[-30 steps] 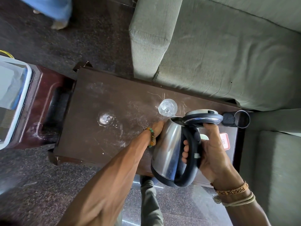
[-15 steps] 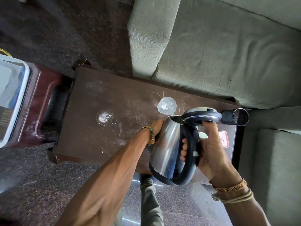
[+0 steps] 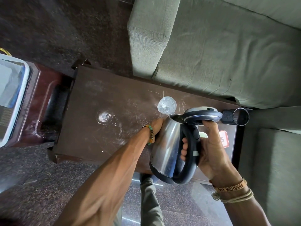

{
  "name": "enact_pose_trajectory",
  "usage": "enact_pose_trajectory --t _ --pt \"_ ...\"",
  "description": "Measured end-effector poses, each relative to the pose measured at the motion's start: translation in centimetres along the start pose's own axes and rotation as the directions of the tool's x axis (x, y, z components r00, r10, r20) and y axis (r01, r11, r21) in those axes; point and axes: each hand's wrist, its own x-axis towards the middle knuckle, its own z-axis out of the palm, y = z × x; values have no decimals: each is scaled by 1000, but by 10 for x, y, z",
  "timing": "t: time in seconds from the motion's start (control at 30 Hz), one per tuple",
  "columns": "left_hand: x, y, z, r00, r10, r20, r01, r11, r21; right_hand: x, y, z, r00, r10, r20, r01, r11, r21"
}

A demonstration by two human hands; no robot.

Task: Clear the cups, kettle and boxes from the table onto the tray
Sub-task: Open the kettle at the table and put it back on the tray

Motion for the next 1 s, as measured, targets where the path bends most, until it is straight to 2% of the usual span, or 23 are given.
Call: enact_pose_trajectory --t 0.3,0.5,0.7,0.87,1.0 --pt "-5 4 1 996 83 -34 -81 995 52 -3 8 -4 999 -41 -24 41 999 8" --pt "-15 10 6 977 195 -89 -189 979 74 -8 10 -9 994 -110 -14 110 994 7" --pt "-19 13 10 947 267 -180 -250 962 108 -16 9 -13 994 -112 -9 112 991 -68" --pt "-25 14 12 936 296 -190 -280 954 108 -22 12 -15 990 -142 -12 140 987 -80" --pt "-33 17 16 895 397 -203 -388 918 88 -30 15 -14 983 -175 49 180 973 -145"
